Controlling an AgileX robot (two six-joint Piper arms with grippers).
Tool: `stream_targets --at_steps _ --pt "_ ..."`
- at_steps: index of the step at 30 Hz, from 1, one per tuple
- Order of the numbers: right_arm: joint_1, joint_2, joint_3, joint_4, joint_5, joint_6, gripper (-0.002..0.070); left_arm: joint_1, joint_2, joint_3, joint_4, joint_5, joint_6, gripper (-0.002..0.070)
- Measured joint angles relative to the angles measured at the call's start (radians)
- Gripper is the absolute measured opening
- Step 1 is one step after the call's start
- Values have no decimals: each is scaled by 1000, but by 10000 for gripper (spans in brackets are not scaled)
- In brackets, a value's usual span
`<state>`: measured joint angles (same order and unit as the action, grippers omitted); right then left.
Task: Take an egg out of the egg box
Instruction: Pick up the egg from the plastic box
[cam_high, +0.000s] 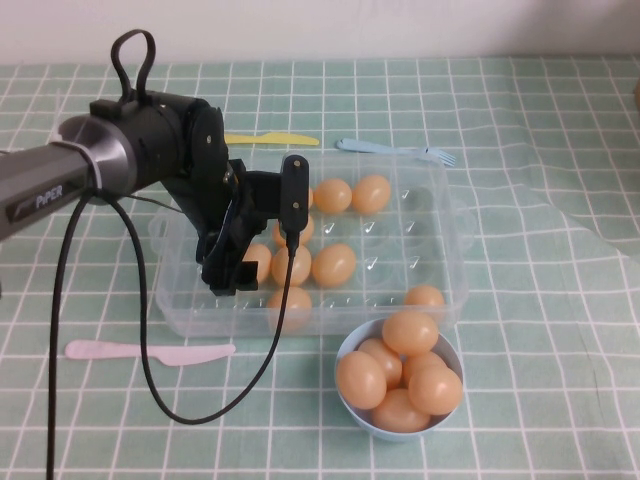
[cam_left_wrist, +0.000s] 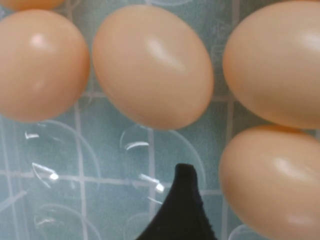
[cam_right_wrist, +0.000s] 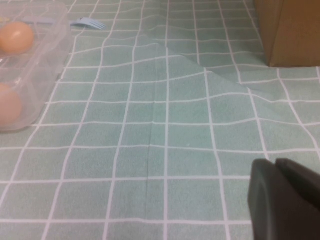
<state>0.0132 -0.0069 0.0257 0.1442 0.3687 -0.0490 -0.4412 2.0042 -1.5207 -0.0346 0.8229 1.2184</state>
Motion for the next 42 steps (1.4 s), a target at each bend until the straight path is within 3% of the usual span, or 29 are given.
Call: stream_targets --at_steps 8,31,42 --pt "0 0 0 0 0 0 -17 0 14 0 0 -9 0 545" --pt "0 0 0 0 0 0 -17 0 14 0 0 -5 0 414" --pt "0 0 0 0 0 0 -17 0 -30 0 -9 18 0 412"
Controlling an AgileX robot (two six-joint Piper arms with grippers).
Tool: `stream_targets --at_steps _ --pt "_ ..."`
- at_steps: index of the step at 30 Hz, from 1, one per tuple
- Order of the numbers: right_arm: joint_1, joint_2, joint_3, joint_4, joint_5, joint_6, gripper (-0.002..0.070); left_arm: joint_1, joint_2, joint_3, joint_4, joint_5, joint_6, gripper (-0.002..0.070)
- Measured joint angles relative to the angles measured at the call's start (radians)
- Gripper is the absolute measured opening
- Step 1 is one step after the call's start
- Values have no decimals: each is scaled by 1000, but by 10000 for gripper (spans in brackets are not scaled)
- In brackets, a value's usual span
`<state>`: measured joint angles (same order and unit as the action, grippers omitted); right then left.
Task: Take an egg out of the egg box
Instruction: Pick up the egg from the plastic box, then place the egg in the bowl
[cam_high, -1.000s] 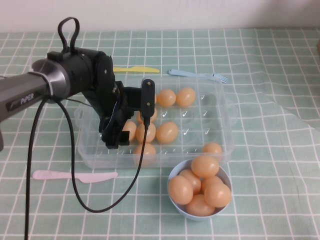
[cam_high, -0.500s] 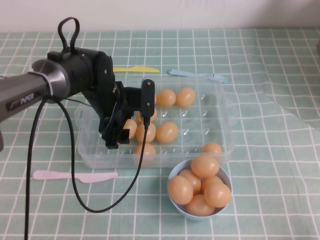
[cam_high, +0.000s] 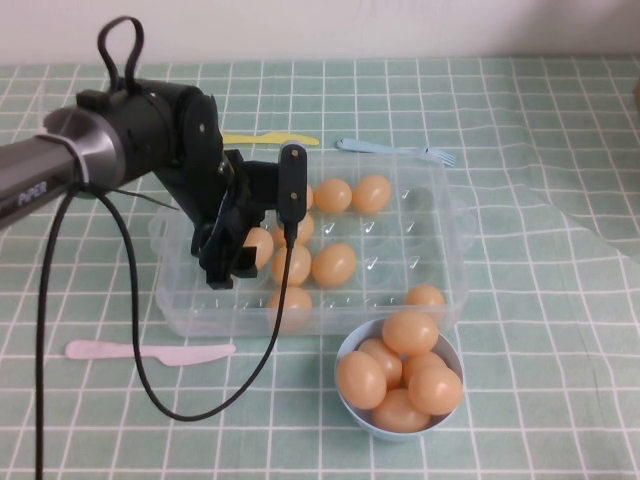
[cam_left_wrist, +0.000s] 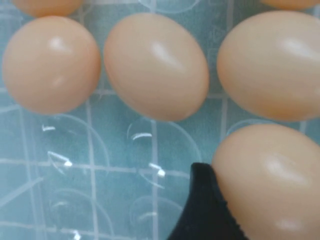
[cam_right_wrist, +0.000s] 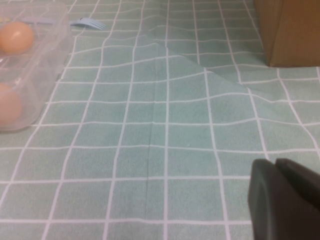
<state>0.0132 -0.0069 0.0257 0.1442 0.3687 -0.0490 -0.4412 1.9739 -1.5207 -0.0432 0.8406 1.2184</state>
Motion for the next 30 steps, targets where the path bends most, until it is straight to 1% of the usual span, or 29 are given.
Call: stream_targets --at_steps 8,11,15,19,22,26,30 --pt "0 -2 0 0 0 0 -17 0 -159 0 0 79 -38 411" --pt "0 -2 0 0 0 0 -17 -2 -239 0 -20 137 -135 411" --pt "0 -2 0 0 0 0 -17 -34 -333 0 -43 242 -290 411" --pt "0 -2 0 0 0 0 -17 -106 -380 0 -53 326 -353 411" --pt "0 -2 0 0 0 0 -17 -188 -380 0 -68 359 -365 411" --pt "0 -2 0 0 0 0 -17 -300 -337 0 -119 382 -369 409" --pt "0 -2 0 0 0 0 -17 -373 -275 0 -149 384 -369 409"
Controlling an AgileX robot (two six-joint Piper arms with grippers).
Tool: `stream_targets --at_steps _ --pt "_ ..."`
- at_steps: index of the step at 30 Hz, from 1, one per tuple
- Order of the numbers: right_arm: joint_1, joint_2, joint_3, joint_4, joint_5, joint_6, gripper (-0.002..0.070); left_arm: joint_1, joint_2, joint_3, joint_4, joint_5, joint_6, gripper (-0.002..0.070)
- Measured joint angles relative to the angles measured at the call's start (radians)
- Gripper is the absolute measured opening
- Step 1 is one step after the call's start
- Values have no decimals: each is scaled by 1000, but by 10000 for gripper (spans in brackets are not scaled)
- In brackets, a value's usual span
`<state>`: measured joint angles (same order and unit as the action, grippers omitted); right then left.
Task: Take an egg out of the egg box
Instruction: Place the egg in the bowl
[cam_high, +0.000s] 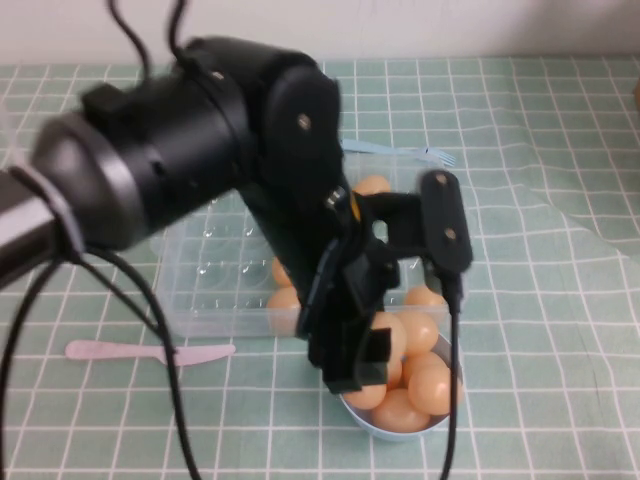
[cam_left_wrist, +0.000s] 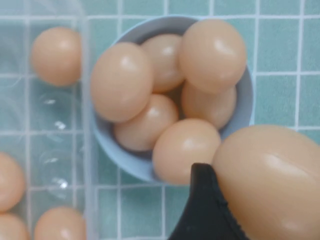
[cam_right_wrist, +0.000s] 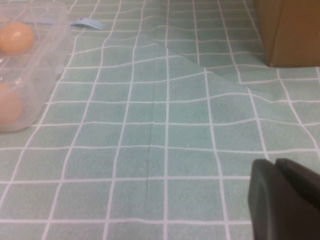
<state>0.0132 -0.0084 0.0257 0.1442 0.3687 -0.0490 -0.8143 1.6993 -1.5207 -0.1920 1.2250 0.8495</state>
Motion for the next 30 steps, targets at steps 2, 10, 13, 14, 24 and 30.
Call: stream_targets --at_steps 2,10,13,14,24,30 --pt "0 0 0 0 0 0 -17 -20 20 0 0 -12 0 409" --pt "0 0 0 0 0 0 -17 -54 84 0 -29 -66 91 409" --pt "0 0 0 0 0 0 -17 -54 103 0 -35 -77 126 409" --pt "0 0 0 0 0 0 -17 -54 108 0 -33 -83 131 409" --pt "0 0 0 0 0 0 -17 -54 122 0 0 -121 137 409" --pt "0 0 0 0 0 0 -17 -54 125 0 75 -127 137 409"
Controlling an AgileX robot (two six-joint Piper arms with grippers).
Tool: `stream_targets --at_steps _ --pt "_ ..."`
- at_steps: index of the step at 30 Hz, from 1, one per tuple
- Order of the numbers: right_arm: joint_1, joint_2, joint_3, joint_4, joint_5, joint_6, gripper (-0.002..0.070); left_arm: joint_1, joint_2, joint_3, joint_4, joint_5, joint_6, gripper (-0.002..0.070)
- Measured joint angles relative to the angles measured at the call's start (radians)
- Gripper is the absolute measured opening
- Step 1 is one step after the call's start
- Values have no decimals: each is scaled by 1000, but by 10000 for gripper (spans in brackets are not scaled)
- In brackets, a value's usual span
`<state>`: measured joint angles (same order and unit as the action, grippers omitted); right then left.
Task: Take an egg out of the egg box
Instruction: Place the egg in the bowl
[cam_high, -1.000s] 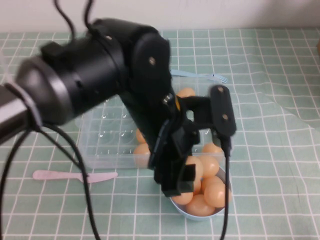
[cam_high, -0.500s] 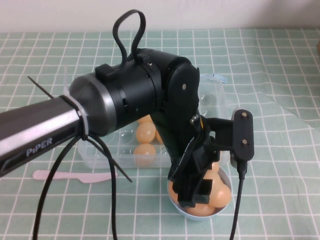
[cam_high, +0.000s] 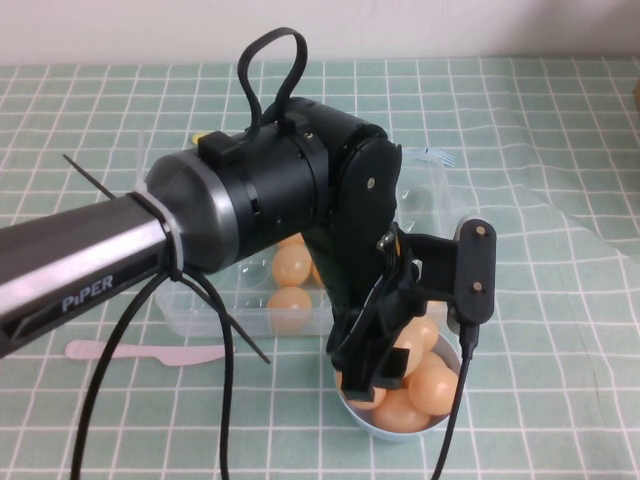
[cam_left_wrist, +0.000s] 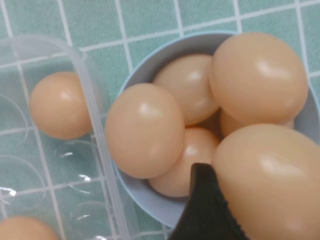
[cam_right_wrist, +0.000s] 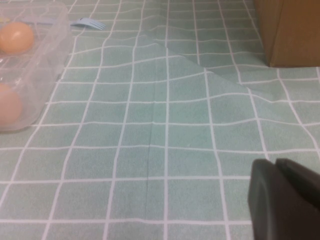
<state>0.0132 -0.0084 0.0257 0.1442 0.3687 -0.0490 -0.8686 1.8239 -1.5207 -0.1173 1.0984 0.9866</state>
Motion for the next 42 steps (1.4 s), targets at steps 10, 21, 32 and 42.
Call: stream_targets --at_steps 10,21,32,42 --pt "0 0 0 0 0 0 -17 0 32 0 9 -27 -2 409" --pt "0 0 0 0 0 0 -17 0 43 0 9 -69 -2 409" --pt "0 0 0 0 0 0 -17 0 50 0 9 -62 -2 473" --pt "0 0 0 0 0 0 -17 0 48 -1 16 -64 -4 496"
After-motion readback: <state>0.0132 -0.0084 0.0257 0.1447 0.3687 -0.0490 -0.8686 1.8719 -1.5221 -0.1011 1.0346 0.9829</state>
